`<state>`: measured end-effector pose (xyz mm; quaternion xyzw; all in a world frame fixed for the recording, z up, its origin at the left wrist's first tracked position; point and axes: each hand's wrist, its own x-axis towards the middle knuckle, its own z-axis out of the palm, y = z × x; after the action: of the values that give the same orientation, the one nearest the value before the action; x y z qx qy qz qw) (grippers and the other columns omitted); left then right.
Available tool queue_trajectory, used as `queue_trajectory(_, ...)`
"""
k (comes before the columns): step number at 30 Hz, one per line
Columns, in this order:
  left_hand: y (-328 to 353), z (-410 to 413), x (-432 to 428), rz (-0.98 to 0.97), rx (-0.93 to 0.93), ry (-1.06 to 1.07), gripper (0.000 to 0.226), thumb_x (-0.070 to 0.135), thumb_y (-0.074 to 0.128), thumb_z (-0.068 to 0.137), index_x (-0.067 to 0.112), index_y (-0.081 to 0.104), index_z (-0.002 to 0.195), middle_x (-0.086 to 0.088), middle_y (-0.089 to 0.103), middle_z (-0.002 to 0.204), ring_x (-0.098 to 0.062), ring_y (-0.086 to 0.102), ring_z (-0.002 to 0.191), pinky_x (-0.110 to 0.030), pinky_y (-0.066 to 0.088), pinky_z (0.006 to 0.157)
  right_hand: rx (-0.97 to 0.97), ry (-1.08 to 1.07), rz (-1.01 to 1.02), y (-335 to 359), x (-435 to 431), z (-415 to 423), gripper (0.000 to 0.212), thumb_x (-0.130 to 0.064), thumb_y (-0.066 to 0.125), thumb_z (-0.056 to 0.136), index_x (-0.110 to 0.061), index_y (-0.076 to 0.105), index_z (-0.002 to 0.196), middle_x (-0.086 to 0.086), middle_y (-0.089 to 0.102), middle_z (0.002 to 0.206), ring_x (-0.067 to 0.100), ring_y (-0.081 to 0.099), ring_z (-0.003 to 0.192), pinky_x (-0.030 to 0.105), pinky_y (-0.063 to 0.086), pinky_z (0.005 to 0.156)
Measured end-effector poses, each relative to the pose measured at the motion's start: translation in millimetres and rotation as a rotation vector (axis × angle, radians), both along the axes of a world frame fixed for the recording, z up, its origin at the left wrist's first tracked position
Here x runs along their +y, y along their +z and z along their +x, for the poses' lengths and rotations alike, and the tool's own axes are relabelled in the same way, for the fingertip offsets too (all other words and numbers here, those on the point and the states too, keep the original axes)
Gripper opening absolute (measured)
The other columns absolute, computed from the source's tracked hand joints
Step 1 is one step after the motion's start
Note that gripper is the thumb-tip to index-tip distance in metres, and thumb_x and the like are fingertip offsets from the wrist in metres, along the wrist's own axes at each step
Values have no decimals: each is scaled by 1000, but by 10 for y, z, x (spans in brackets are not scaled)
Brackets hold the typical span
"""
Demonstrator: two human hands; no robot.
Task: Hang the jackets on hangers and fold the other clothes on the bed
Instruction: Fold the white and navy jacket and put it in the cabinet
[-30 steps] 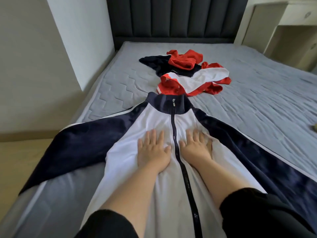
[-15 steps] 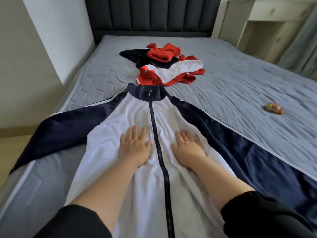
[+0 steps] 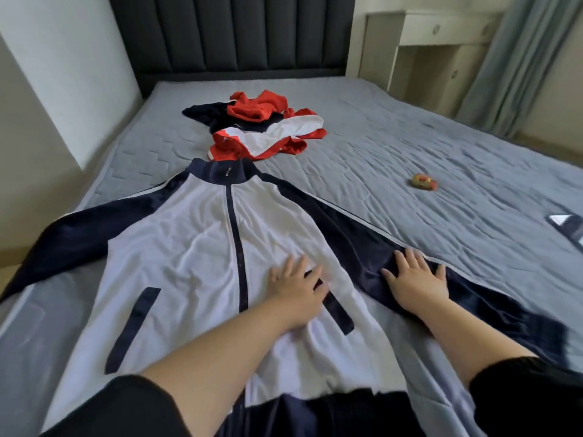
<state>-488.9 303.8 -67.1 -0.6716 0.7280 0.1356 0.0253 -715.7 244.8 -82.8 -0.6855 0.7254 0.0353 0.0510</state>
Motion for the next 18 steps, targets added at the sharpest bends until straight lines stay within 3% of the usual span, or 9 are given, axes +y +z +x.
queue_trajectory(3, -41, -515, 89, -3, -94, -170, 60, 48, 19, 101, 25, -1, 153, -3, -10, 160, -24, -13, 146, -54, -2, 115, -28, -221, -119, 38, 48, -415, 66, -57, 38, 94, -12, 32, 142, 13, 33, 149, 29, 30, 138, 47, 28, 110)
queue_trajectory(5, -91, -693, 111, 2, -97, -163, 63, 52, 19, 100, 26, -3, 153, -4, -10, 161, -26, -15, 146, -54, -4, 116, -28, -219, -128, 95, 56, -576, 46, -42, 48, 96, -7, 47, 126, 16, 52, 130, 33, 48, 121, 39, 41, 92)
queue_trajectory(7, -181, -752, 127, -65, -117, -132, 64, 55, 16, 98, 28, -4, 152, -2, -9, 161, -27, -13, 146, -53, -3, 117, -26, -195, -122, 164, -14, -700, 24, -22, 51, 94, -7, 56, 113, 16, 62, 115, 33, 59, 106, 35, 41, 76)
queue_trajectory(9, -273, -765, 159, -164, -93, -110, 66, 56, 7, 93, 29, -5, 152, -1, -9, 161, -25, -10, 147, -49, -1, 118, -19, -290, -177, 343, -146, -878, 20, -10, 48, 93, -6, 61, 107, 16, 64, 111, 33, 61, 103, 35, 43, 78)
queue_trajectory(12, -341, -771, 185, -220, -32, -108, 81, 56, -9, 75, 31, -8, 152, 0, -13, 160, -20, -13, 147, -44, -2, 119, -44, -568, -408, 716, -477, -1326, 29, -5, 47, 92, -1, 58, 119, 24, 59, 119, 39, 54, 114, 44, 38, 97)
queue_trajectory(14, -370, -768, 150, -216, -41, -109, 80, 55, -9, 76, 32, -5, 152, 0, -12, 160, -19, -14, 147, -44, -2, 119, -54, -669, -516, 859, -646, -1515, 39, -5, 42, 93, -1, 45, 132, 27, 44, 133, 39, 38, 127, 50, 26, 106)
queue_trajectory(16, -389, -768, 109, -211, -61, -113, 74, 55, -3, 82, 32, -2, 152, 0, -9, 161, -18, -13, 147, -43, -1, 119, -19, -579, -524, 829, -706, -1452, 53, -6, 37, 93, -7, 27, 145, 25, 23, 149, 37, 19, 140, 54, 11, 114)
queue_trajectory(18, -397, -769, 97, -211, -65, -114, 73, 56, -2, 83, 33, -2, 152, 0, -8, 161, -18, -13, 147, -43, -1, 119, 45, -356, -458, 661, -672, -1255, 64, -9, 36, 93, -13, 10, 151, 16, 3, 159, 33, 1, 146, 52, 0, 116)
